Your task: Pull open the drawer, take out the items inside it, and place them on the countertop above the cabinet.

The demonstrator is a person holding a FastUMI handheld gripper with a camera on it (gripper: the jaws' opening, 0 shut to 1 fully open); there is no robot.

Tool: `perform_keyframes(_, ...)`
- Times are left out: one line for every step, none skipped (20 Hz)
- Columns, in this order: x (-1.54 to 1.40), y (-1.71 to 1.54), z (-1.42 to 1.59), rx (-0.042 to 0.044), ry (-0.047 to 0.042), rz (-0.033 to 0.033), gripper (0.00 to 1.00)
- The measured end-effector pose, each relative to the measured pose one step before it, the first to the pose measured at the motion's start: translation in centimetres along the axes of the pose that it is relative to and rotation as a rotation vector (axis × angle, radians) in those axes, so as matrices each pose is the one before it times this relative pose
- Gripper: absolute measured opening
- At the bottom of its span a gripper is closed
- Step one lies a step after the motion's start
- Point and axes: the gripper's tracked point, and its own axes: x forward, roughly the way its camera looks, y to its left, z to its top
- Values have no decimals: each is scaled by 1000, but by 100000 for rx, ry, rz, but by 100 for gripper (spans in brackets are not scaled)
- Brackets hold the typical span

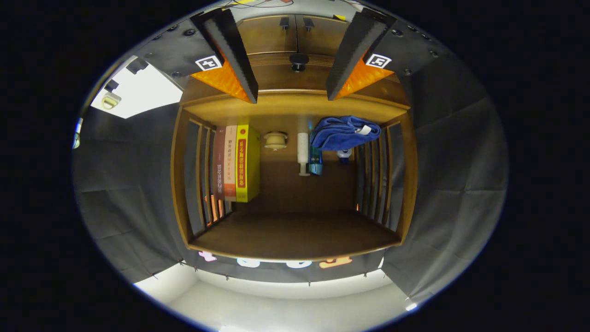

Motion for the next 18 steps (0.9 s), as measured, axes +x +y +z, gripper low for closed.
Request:
perform_keyframes(819,-51,-1309,-735,2198,-41,98)
perform_keyframes(820,-55,-1149,-546,2044,-346,98)
perform_keyframes(899,218,-1249,-403,2447,515,98)
perform_keyframes(878,223,-1041,357,1224,322,98)
perform_keyframes(885,252,-836,811,1119,780,98)
perform_keyframes(1021,154,-814,1624,1217,135,98)
perform_keyframes(694,-84,-748,1355,1656,-131,98)
perform_keyframes(606,-193,-783,-123,2170,-542,98)
perform_keyframes(630,-116,-635,-540,1970,-743,98)
perform_keyframes(670,-17,-520,-53,1170,-563,98)
perform_keyframes(473,103,-557,253,1229,217,98)
perform_keyframes(501,102,-585,-36,1347,-25,98)
perform_keyframes(372,11,-370,-207,833,-172,98)
perform_keyframes(476,92,-360,-109,519,172,98)
perform_keyframes(409,58,-298,-376,487,-473,98)
perform_keyframes(292,-66,-172,-579,394,-565,98)
perform_keyframes(290,32,-410,-359,1017,2,97)
perform_keyframes(190,209,-269,307,768,632,95)
